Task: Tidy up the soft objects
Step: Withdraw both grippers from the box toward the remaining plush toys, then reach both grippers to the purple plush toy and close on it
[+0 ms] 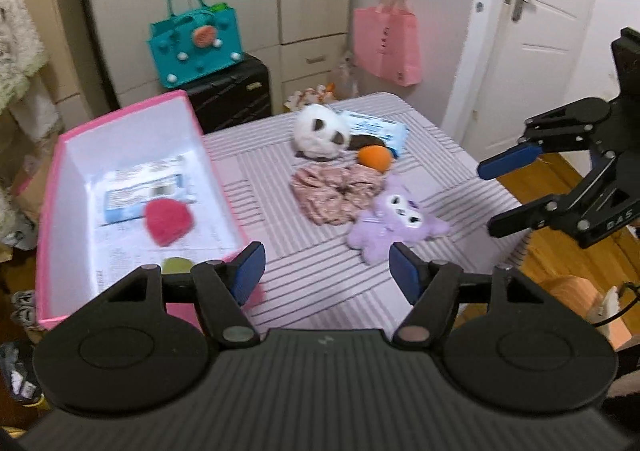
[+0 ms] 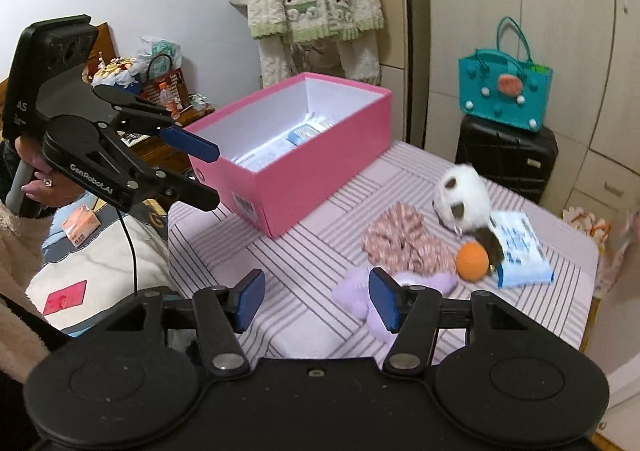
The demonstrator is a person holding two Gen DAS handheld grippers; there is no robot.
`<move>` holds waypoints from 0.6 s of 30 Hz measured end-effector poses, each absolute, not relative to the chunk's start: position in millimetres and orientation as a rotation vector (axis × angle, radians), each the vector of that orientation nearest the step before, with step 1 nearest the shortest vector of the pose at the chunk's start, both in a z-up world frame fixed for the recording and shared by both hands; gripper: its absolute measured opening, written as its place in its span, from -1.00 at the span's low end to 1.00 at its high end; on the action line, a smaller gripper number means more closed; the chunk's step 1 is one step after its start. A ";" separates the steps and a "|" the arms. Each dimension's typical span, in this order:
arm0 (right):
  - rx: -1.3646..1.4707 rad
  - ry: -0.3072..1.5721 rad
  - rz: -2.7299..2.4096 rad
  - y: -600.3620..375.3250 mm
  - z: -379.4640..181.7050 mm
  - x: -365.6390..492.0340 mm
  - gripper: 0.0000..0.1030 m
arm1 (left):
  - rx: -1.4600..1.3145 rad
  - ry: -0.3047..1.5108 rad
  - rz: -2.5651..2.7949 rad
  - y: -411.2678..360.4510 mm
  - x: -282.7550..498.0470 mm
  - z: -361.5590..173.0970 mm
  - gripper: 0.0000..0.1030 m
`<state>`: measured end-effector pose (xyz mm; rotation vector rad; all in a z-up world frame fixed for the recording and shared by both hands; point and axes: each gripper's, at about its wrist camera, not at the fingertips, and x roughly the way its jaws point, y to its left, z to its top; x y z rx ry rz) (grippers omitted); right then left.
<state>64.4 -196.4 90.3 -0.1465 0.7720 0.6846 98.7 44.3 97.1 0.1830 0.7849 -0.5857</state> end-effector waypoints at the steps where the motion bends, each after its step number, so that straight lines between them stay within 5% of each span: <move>1: -0.142 0.775 0.683 -198.8 87.5 64.1 0.25 | 0.182 0.792 -0.596 39.7 99.3 94.3 0.32; 18: -0.094 0.812 0.597 -224.7 7.5 78.4 0.31 | 0.050 0.832 -0.665 -9.2 123.7 16.7 0.36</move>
